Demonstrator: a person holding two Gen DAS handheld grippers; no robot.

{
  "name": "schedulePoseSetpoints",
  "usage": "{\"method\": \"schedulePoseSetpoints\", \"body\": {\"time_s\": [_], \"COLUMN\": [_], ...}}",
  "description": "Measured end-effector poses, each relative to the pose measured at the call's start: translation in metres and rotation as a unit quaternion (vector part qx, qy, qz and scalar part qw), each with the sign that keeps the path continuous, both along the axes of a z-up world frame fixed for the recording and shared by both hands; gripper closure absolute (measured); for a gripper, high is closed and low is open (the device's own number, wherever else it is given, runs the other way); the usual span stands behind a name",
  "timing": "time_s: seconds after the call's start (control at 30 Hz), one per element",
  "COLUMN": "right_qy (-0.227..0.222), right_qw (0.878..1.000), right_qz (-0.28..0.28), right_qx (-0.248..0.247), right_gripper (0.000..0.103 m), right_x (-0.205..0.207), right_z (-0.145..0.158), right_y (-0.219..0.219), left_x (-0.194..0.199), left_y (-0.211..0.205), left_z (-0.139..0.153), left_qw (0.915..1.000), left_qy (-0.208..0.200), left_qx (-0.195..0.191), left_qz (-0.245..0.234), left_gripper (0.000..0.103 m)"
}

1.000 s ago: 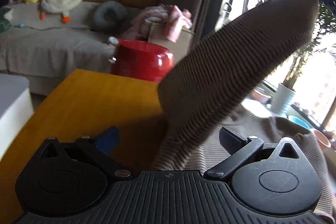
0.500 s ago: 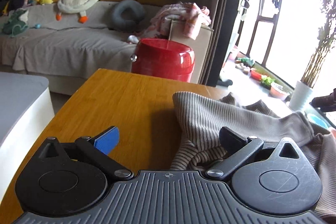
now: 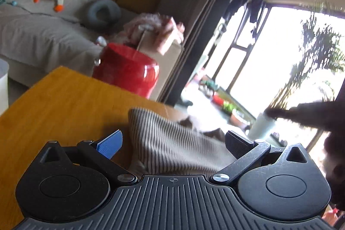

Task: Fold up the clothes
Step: 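Fold the held hem over the top with the right gripper and release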

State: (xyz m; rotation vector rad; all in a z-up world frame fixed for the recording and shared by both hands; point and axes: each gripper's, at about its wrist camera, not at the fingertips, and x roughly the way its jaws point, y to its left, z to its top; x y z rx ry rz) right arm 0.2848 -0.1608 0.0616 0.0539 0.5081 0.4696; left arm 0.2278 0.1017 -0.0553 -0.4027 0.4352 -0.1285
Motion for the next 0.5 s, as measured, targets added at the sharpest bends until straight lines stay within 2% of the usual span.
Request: {"method": "schedulePoseSetpoints", "body": {"time_s": [0.03, 0.1, 0.17, 0.23, 0.33, 0.43, 0.5], "right_qy": [-0.010, -0.023, 0.003, 0.037, 0.069, 0.075, 0.072], "right_qw": [1.000, 0.998, 0.998, 0.998, 0.997, 0.995, 0.994], "right_qz": [0.000, -0.009, -0.021, -0.036, -0.046, -0.047, -0.045], "right_qx": [-0.017, -0.059, -0.060, -0.040, 0.005, 0.053, 0.067], "right_gripper": [0.100, 0.094, 0.086, 0.084, 0.077, 0.071, 0.070], "right_x": [-0.001, -0.002, 0.001, 0.004, 0.001, -0.009, -0.014], "right_z": [0.003, 0.000, -0.014, -0.036, -0.069, -0.100, -0.111], "right_y": [0.001, 0.002, -0.009, -0.025, -0.044, -0.056, -0.059], "left_x": [0.002, -0.003, -0.009, -0.010, -0.002, 0.007, 0.010], "left_y": [-0.003, -0.008, -0.017, -0.026, -0.040, -0.055, -0.063], "left_z": [-0.001, 0.005, 0.012, 0.014, 0.010, 0.003, -0.004], "left_qw": [0.9997, 0.9964, 0.9867, 0.9736, 0.9540, 0.9361, 0.9213], "left_qy": [0.012, 0.006, -0.007, -0.016, -0.012, -0.006, -0.001], "left_qx": [0.021, 0.083, 0.160, 0.227, 0.298, 0.347, 0.384], "left_qz": [0.002, 0.018, 0.029, 0.014, -0.026, -0.059, -0.063], "left_gripper": [0.000, 0.000, 0.000, 0.000, 0.000, 0.000, 0.000]}}
